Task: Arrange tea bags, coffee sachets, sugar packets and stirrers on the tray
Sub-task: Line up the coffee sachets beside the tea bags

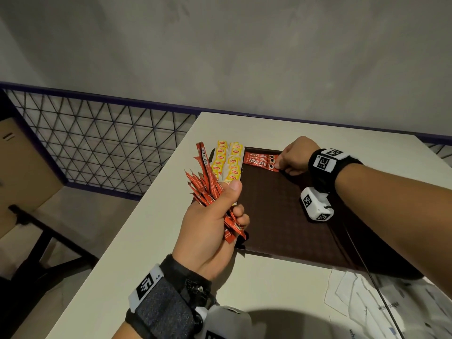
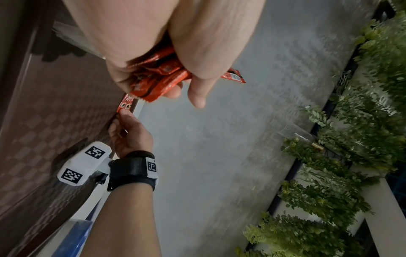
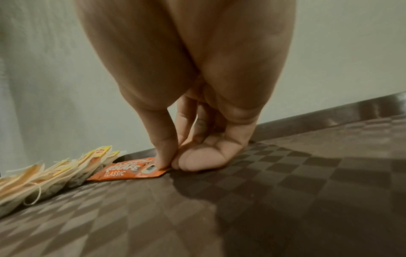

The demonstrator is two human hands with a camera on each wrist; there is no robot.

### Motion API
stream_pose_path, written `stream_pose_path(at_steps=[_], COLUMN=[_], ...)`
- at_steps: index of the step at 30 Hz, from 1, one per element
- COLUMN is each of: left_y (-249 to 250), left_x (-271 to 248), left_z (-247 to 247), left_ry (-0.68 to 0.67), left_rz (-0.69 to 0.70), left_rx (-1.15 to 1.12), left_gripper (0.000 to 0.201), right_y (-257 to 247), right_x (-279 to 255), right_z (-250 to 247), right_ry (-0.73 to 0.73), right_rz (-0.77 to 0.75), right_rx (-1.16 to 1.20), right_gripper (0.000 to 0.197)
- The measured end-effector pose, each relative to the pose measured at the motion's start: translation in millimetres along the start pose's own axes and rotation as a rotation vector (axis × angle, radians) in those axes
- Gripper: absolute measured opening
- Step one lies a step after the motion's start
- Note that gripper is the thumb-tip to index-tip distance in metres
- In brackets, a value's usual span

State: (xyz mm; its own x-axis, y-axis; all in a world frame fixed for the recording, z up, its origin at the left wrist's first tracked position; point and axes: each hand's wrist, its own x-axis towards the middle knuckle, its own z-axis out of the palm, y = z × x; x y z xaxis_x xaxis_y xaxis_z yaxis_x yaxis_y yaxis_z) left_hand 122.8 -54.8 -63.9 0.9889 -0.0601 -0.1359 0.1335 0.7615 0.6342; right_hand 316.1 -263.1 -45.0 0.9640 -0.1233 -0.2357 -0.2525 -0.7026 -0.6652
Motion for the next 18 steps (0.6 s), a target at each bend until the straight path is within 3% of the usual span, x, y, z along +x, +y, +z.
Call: stream_pose_path(at_steps=[6, 11, 18], left_y=[0.2, 0.3, 0.1], left_x=[-0.2, 0.5, 0.6], left_z=[1.5, 2.0, 0.9], left_ry=[-0.002, 0.019, 0.022], left_rz=[-0.002, -0.006, -0.012], left_rx=[0.007, 0.005, -0.002], left_gripper=[0.025, 0.034, 0.035], right_y=[2.6, 2.5, 4.1], right_x=[3.5, 5.3, 7.5], right_z=[0.4, 1.3, 2.5], right_ry=[0.032, 0.032, 0.034], right_rz=[-0.029, -0.037, -0.042], right_rx=[0.004, 0.003, -0.009], right_gripper=[0.007, 0.019, 0.021])
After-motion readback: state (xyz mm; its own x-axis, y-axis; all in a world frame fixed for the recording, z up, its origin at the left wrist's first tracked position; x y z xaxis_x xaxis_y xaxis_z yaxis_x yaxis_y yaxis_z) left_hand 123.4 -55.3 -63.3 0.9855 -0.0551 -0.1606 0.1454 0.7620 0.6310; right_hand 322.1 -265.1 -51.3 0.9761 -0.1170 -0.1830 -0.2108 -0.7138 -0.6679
